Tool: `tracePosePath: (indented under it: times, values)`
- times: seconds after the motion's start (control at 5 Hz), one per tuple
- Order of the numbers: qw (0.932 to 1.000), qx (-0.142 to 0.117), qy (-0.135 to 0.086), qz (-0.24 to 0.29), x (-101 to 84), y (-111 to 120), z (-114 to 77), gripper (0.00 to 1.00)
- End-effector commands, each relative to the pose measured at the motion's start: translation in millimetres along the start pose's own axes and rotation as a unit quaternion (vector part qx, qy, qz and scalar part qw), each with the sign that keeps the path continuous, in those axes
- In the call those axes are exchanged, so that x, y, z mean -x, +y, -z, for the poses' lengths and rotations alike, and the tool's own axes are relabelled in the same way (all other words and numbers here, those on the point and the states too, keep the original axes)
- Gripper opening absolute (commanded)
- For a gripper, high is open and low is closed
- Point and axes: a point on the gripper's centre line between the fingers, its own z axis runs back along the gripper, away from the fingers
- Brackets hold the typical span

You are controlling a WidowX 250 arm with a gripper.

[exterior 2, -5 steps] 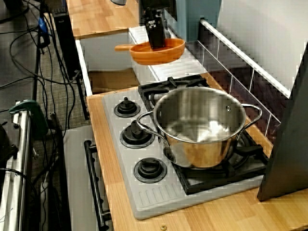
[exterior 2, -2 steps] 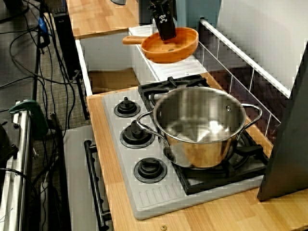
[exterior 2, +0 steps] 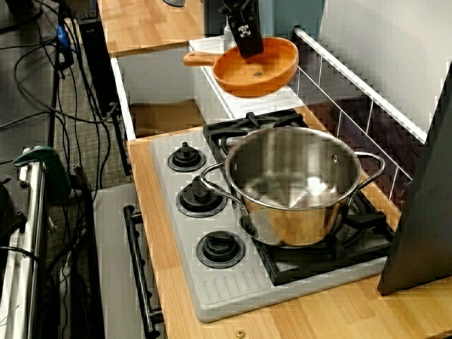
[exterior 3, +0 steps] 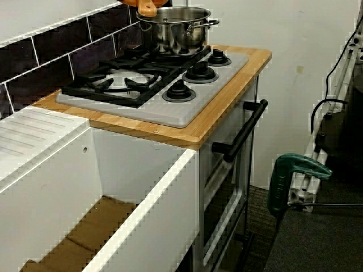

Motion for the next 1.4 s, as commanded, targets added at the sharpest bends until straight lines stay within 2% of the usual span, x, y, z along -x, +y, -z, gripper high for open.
tracePosePath:
  times: [0.0,0.4,0.6,0.8,1.0,1.2]
  values:
    - [0.9977,-0.039,-0.055,-0.008,-1.7,-11.9,-17.4,0.0]
    - [0.998,-0.02,-0.053,-0.03,-1.6,-8.9,-22.4,0.0]
    - [0.997,-0.024,-0.059,-0.044,-1.2,-6.1,-24.2,0.0]
    - [0.9958,-0.013,-0.04,-0.081,-1.2,2.2,-19.2,0.0]
    - [0.9941,0.015,-0.019,-0.106,1.8,21.8,-7.1,0.0]
    - [0.9928,0.016,-0.011,-0.118,5.8,38.6,5.2,0.0]
